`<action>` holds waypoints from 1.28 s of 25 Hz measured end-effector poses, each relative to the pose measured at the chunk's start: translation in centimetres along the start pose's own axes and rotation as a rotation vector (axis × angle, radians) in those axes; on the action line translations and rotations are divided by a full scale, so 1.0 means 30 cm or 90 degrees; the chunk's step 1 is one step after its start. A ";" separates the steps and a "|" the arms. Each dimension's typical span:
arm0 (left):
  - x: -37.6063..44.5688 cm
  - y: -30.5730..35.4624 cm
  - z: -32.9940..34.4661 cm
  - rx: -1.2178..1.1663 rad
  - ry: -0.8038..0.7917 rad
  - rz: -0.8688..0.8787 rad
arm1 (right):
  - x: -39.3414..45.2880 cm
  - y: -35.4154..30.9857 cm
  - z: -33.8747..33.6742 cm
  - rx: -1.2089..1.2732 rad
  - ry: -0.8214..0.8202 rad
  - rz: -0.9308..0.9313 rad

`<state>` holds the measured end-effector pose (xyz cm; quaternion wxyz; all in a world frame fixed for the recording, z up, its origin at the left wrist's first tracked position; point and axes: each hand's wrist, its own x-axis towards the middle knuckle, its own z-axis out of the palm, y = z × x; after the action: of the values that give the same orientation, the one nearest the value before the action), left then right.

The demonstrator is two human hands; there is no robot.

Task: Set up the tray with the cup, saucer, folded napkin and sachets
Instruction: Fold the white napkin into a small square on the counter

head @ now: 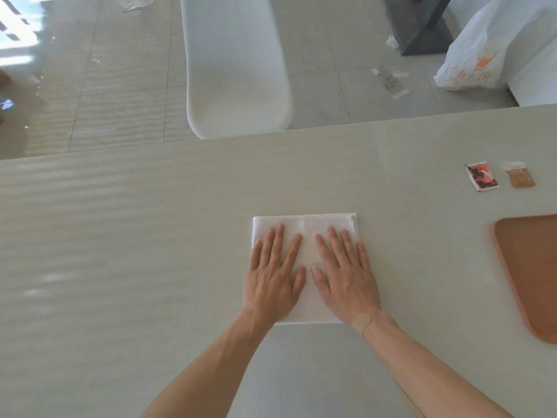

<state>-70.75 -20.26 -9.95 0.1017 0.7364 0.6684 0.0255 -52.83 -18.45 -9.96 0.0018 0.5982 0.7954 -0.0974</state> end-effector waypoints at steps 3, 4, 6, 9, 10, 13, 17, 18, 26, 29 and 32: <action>-0.025 -0.050 0.000 0.014 0.012 0.024 | -0.039 0.032 0.013 -0.012 -0.004 -0.012; -0.025 -0.057 0.003 0.012 0.017 0.027 | -0.039 0.037 0.014 -0.013 -0.002 -0.013; -0.025 -0.061 0.011 0.008 0.011 0.028 | -0.034 0.036 0.013 -0.015 -0.007 -0.011; -0.019 -0.057 0.014 0.016 0.002 0.021 | -0.031 0.032 0.017 -0.020 -0.008 -0.004; -0.023 -0.055 0.006 0.019 -0.007 0.020 | -0.036 0.030 0.009 -0.022 -0.015 -0.007; -0.025 -0.049 -0.029 0.013 -0.028 0.018 | -0.035 0.019 -0.030 -0.037 -0.031 -0.012; -0.053 -0.004 -0.047 -0.033 -0.008 -0.005 | -0.043 -0.072 -0.043 -0.005 0.019 0.038; -0.066 0.011 -0.037 -0.040 -0.001 0.003 | -0.055 -0.107 -0.028 0.009 0.029 0.029; -0.102 0.002 -0.005 -0.014 -0.013 0.008 | -0.080 -0.151 0.024 -0.005 -0.002 0.023; -0.046 -0.029 -0.040 -0.039 0.011 0.021 | -0.015 -0.122 -0.017 0.006 0.035 0.008; 0.070 -0.093 -0.065 -0.016 0.019 -0.005 | 0.103 -0.070 -0.043 -0.009 0.046 0.036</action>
<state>-73.60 -17.72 -8.76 0.1010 0.7322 0.6721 0.0441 -55.56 -15.87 -8.73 -0.0199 0.6236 0.7783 -0.0704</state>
